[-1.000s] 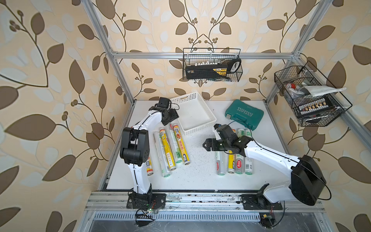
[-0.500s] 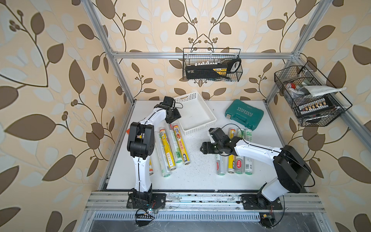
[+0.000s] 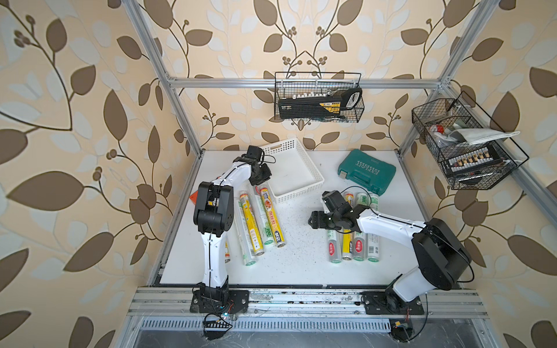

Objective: Put the plastic wrap into the basket
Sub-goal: Move the plastic wrap to the center of the board.

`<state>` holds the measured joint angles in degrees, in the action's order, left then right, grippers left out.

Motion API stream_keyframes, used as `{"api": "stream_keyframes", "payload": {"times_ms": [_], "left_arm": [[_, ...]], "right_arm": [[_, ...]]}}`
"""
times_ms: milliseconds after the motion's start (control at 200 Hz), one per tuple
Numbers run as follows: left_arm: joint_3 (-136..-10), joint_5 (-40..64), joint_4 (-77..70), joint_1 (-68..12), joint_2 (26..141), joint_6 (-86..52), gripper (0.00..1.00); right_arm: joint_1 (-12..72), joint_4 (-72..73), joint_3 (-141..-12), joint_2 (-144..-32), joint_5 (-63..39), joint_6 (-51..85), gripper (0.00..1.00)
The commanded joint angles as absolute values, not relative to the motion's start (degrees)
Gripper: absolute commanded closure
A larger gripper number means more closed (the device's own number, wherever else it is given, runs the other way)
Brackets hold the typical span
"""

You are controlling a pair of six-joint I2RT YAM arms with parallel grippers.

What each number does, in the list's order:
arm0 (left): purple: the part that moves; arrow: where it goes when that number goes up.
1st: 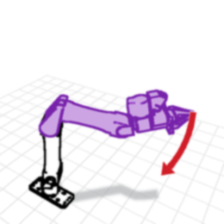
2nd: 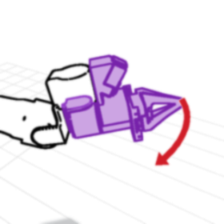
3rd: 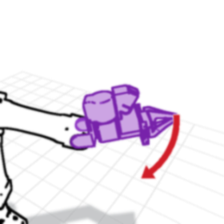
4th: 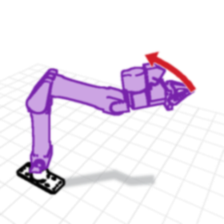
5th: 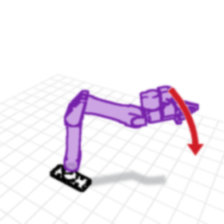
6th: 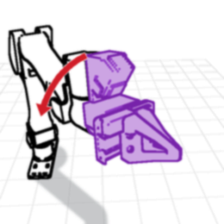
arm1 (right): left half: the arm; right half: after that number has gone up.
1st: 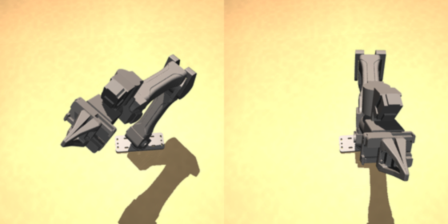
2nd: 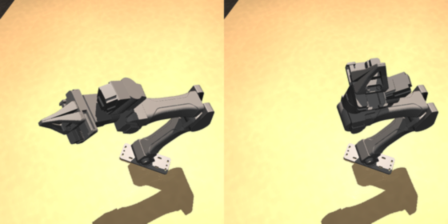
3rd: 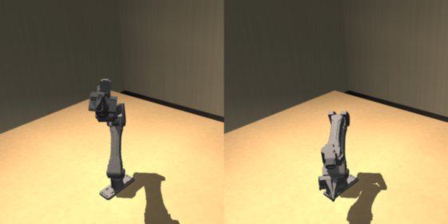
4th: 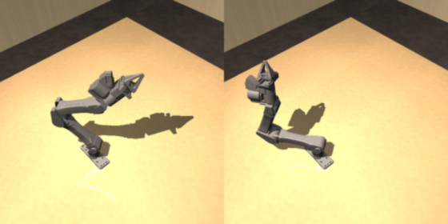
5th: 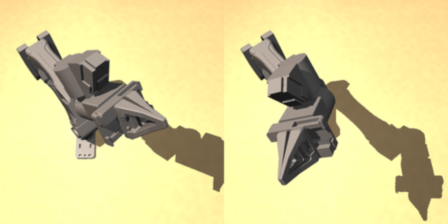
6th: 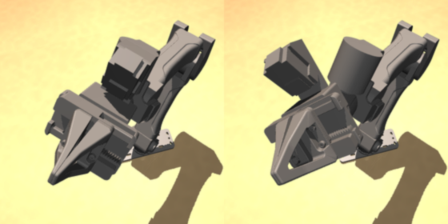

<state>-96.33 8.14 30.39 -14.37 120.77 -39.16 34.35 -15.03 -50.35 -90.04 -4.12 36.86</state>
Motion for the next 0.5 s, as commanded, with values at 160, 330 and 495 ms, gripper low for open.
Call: {"api": "stream_keyframes", "payload": {"times_ms": [160,330,495], "left_arm": [[-97.4,8.93,32.15,-15.42,119.36,-37.49,0.82],[-96.02,9.31,32.52,-15.73,117.34,-36.75,0.85],[-93.88,9.95,32.36,-16.17,115.28,-36.3,0.87]], "right_arm": [[30.32,-15.49,-46.93,-86.63,-5.42,35.18,0.2],[28.17,-16.58,-46.25,-84.4,-6.5,34.29,0.19],[27.18,-18.51,-46.62,-81.43,-7.38,33.37,0.19]]}}
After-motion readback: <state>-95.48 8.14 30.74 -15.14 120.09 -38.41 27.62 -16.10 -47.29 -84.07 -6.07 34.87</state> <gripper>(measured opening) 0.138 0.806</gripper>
